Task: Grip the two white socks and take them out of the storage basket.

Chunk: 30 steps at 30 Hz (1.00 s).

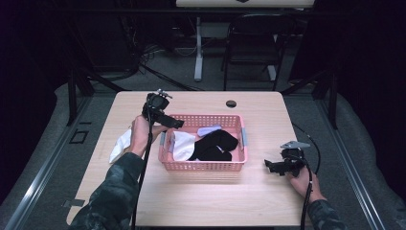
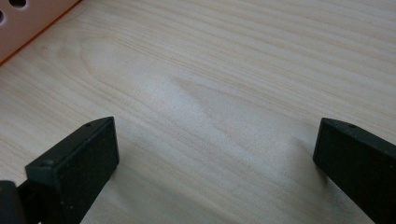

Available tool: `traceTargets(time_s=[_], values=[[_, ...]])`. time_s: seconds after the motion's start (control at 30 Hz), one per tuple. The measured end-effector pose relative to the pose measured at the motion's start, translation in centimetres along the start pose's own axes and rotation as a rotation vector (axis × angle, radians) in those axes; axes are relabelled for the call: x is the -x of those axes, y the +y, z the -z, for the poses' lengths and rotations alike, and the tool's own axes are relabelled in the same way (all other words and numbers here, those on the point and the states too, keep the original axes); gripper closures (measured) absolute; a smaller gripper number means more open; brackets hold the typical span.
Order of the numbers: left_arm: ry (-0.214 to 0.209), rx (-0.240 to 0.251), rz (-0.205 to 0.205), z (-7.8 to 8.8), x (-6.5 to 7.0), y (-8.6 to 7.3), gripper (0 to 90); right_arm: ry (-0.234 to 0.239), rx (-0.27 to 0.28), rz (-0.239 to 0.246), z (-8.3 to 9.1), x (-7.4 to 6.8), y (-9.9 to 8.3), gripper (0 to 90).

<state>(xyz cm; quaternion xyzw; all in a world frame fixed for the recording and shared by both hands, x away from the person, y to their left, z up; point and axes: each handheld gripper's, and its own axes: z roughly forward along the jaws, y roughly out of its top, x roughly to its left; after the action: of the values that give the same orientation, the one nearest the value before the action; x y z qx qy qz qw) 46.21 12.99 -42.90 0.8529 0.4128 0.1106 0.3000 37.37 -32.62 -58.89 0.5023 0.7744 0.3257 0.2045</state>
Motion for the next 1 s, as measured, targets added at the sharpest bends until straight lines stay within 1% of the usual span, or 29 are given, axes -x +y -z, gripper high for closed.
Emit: traceTargets(time_s=[0.07,0.1,0.23,0.27,0.3,0.4,0.43,0.5,0.6,0.67,0.77,0.8,0.87,0.9,0.93,0.97,1.0], values=[[-0.051,-0.004,0.007,-0.8,0.2,0.1,0.2,0.000,0.000,0.000,0.0,0.0,0.0,0.0],[-0.057,-0.019,0.000,-1.3,0.4,0.1,0.2,0.000,0.000,0.000,0.0,0.0,0.0,0.0],[-0.063,-0.040,-0.030,-2.4,1.1,0.6,0.2,0.000,0.000,0.000,0.0,0.0,0.0,0.0],[-0.060,-0.036,-0.031,-2.7,1.3,0.6,0.2,0.000,-0.001,0.000,0.0,0.0,0.0,0.0],[-0.060,-0.046,-0.040,-2.9,1.4,0.7,0.2,0.000,0.000,0.000,0.0,0.0,0.0,0.0],[-0.039,-0.048,-0.055,-3.8,2.0,0.8,0.3,0.000,0.000,0.000,0.0,0.0,0.0,0.0],[-0.043,-0.055,-0.058,-4.2,2.2,0.8,0.3,0.000,-0.001,0.000,0.0,0.0,0.0,0.0],[-0.037,-0.076,-0.063,-5.1,2.4,0.7,0.4,0.000,0.000,0.000,0.0,0.0,0.0,0.0],[-0.050,-0.100,-0.058,-6.4,2.6,0.4,0.4,0.000,0.000,0.000,0.0,0.0,0.0,0.0],[-0.046,-0.119,-0.056,-7.0,2.5,0.2,0.8,0.000,0.000,0.000,0.0,0.0,0.0,0.0],[-0.035,-0.147,-0.062,-7.8,2.5,0.0,4.8,0.000,0.000,0.000,0.0,0.0,0.0,0.0],[-0.023,-0.173,-0.066,-8.1,2.6,0.0,6.8,0.000,0.000,0.000,0.0,0.0,0.0,0.0],[-0.019,-0.197,-0.067,-8.5,2.6,-0.2,13.7,0.000,0.000,0.000,0.0,0.0,0.0,0.0],[-0.003,-0.214,-0.074,-8.8,2.7,-0.3,15.2,0.000,0.000,0.000,0.0,0.0,0.0,0.0],[0.002,-0.230,-0.072,-9.0,2.7,-0.4,16.1,0.000,0.000,0.000,0.0,0.0,0.0,0.0],[0.010,-0.238,-0.064,-9.2,2.8,-0.6,18.8,0.001,0.000,0.000,0.0,0.0,0.0,0.0],[0.025,-0.251,-0.073,-9.4,2.8,-0.6,22.0,0.001,0.000,0.000,0.0,0.0,0.0,0.0]])
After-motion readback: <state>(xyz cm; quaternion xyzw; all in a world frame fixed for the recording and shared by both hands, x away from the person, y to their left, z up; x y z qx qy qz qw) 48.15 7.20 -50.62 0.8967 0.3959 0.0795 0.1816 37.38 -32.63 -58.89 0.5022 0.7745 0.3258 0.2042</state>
